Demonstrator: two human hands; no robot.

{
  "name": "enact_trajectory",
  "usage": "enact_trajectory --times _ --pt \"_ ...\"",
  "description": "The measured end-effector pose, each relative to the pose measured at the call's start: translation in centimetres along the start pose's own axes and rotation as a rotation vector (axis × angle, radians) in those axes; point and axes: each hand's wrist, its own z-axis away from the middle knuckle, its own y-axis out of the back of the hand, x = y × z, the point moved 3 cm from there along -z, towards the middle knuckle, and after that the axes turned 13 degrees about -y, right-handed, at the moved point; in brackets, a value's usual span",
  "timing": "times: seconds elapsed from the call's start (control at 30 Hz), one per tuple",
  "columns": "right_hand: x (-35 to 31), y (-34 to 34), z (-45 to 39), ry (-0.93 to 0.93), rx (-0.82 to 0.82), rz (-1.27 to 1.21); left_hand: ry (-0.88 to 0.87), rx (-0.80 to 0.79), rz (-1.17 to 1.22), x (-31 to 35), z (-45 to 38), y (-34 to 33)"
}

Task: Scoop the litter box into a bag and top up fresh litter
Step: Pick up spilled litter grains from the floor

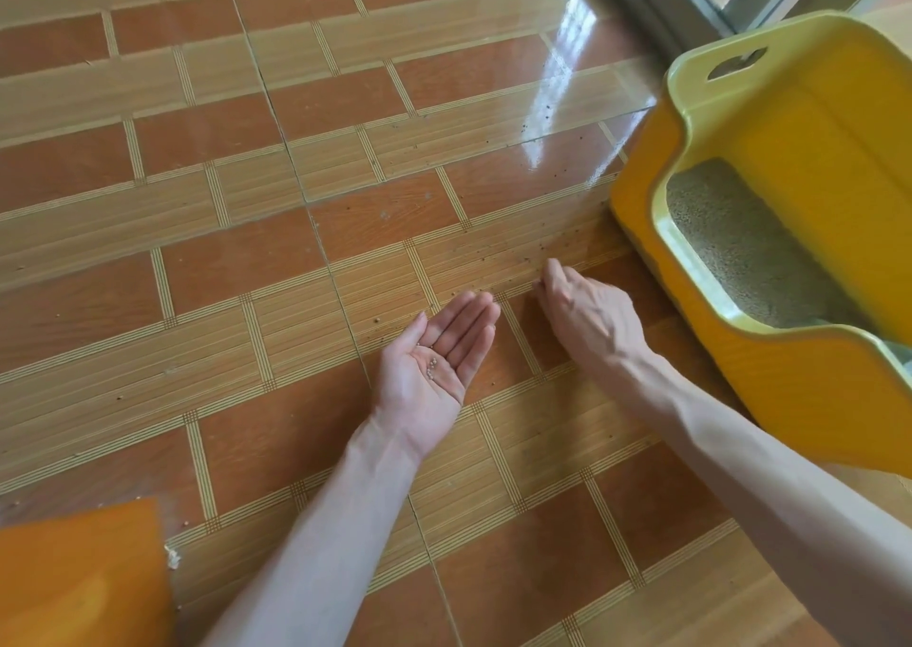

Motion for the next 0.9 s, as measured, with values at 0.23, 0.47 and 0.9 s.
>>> enact_trajectory --times 0.23,0.47,0.9 --pt "-0.8 0.2 0.3 0.082 -0.018 0.266 -0.006 0.010 -0.005 0.3 0.1 0.0" --pt "-1.5 0.6 0.7 -0.015 -0.097 0.345 -0.013 0.018 0.002 0.6 0.2 0.1" --pt "-0.8 1.0 -2.2 -0.115 -0.059 -0.078 -0.014 0.033 -0.002 0.8 0.4 -0.2"
